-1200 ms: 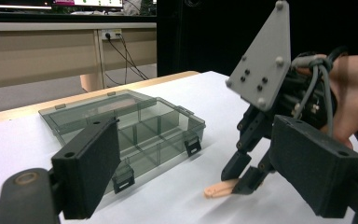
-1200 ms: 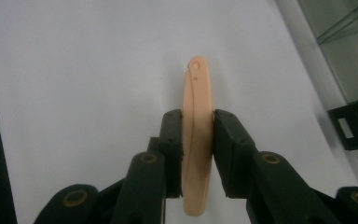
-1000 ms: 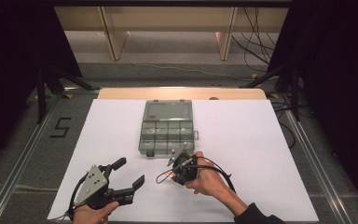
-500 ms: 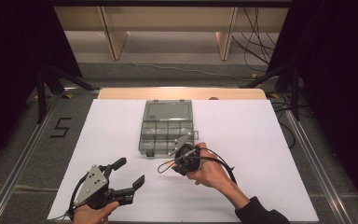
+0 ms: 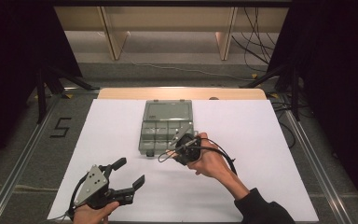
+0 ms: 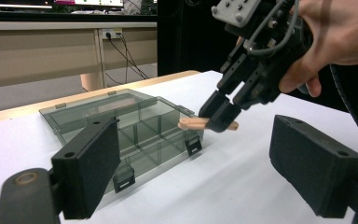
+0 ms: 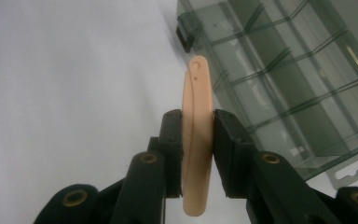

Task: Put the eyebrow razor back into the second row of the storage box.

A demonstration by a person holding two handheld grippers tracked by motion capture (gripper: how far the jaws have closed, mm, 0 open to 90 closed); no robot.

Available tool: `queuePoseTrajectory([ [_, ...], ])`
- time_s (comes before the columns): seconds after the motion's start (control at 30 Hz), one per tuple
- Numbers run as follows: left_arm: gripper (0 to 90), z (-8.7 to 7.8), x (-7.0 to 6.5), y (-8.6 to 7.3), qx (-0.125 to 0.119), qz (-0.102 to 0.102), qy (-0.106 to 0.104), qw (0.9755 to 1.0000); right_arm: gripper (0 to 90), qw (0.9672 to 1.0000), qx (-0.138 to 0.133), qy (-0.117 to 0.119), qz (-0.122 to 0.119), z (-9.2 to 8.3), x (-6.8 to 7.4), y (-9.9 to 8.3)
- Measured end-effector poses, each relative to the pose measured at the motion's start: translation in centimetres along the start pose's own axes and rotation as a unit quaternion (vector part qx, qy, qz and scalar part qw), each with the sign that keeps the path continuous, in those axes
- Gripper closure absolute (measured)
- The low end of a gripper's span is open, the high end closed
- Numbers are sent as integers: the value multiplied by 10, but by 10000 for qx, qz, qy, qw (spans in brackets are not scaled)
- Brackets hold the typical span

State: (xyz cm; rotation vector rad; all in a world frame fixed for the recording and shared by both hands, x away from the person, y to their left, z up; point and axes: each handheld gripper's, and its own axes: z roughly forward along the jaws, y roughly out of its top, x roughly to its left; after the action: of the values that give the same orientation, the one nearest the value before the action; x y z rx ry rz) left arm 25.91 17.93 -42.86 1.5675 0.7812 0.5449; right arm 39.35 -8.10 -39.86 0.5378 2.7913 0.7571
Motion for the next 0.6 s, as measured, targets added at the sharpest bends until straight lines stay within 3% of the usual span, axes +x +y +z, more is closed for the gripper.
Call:
queuePoseTrajectory([
  [0.23, 160, 0, 0, 0, 1, 0, -2, 10000, 743, 9999, -52, -129, -23, -8, -9, 9],
  [0.27, 160, 0, -1, 0, 25, -107, -32, 9999, 743, 9999, -66, -139, -35, -8, -11, 10],
  [0.6, 160, 0, 0, 0, 4, 0, -6, 10000, 742, 9997, -22, -244, 21, -7, -25, 14],
])
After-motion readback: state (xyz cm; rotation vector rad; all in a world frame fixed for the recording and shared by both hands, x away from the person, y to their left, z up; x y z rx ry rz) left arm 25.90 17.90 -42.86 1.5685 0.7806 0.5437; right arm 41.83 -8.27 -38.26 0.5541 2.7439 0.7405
